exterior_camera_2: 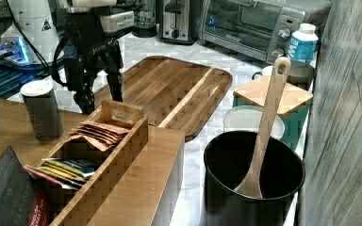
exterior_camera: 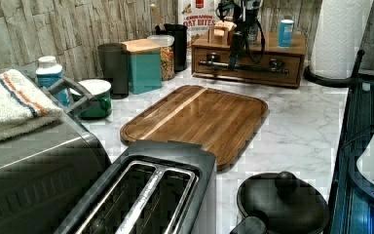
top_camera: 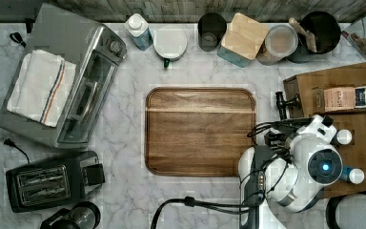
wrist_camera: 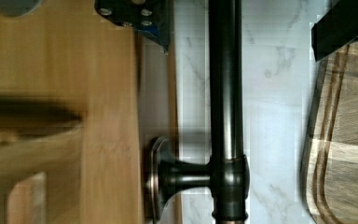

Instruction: Open the drawer.

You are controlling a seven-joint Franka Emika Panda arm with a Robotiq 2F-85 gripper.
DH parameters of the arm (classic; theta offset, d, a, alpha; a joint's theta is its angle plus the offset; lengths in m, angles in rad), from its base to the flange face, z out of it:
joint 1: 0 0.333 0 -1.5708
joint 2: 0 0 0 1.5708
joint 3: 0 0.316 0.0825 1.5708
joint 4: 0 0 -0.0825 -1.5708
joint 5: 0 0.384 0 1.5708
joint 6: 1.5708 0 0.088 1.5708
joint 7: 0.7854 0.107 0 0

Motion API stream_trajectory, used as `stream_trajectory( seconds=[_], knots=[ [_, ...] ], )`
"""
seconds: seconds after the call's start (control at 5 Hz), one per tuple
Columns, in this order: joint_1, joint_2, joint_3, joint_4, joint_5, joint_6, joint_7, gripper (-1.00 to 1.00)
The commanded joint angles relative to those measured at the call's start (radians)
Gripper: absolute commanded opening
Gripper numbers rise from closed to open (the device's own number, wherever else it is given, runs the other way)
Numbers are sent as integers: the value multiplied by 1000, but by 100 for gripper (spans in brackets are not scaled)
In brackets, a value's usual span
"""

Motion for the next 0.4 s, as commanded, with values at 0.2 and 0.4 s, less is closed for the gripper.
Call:
stream_trajectory(
  seconds=[0.2, 0.4],
  knots=[
    [41, 60, -9, -26, -18, 92, 100, 100],
    [30, 71, 14, -28, 36, 99, 57, 100]
  ],
)
